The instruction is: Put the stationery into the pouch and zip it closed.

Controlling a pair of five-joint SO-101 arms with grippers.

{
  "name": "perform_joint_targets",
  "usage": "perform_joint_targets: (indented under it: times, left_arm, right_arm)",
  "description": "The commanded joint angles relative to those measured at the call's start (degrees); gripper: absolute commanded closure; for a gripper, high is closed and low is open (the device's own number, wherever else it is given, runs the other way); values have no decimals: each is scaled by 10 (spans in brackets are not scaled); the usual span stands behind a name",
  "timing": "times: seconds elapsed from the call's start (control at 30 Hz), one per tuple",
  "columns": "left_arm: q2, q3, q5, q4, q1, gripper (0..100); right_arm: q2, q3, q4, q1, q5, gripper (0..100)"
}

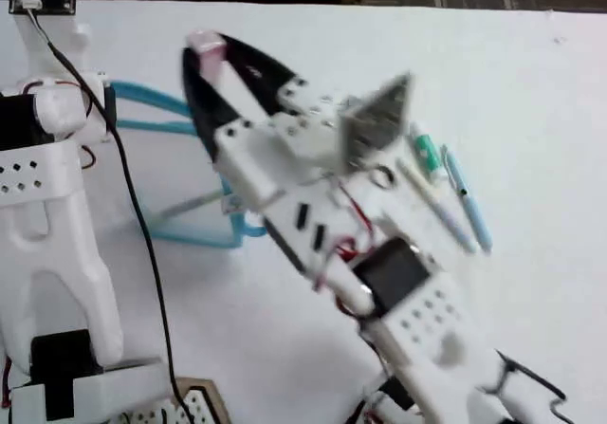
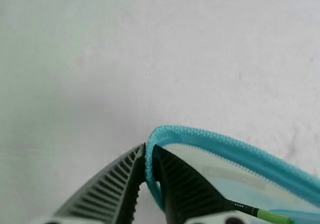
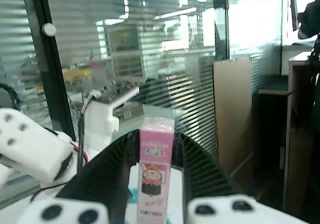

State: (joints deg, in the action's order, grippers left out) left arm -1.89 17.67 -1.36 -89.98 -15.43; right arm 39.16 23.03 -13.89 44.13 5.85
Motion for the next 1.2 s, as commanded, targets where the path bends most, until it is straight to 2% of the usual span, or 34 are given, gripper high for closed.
perform_joint_targets:
  times: [0.0, 0.5, 0.83, 0.97, 1.03, 1.17]
  left_arm:
    - [62, -11, 5, -29, 4, 978]
    - [62, -11, 5, -29, 3, 978]
    - [63, 25, 5, -33, 2, 978]
    - [63, 22, 5, -33, 3, 978]
    - [63, 22, 5, -34, 3, 978]
    - [63, 22, 5, -34, 3, 978]
  right_arm:
    - [-55, -51, 27, 15, 8, 981]
    - [-187, -53, 18, 4, 49, 981]
    - [-187, -49, -129, 29, 47, 981]
    - [-186, -50, -151, 37, 47, 979]
    - [-183, -50, -151, 37, 46, 947]
    - [-154, -50, -167, 44, 18, 780]
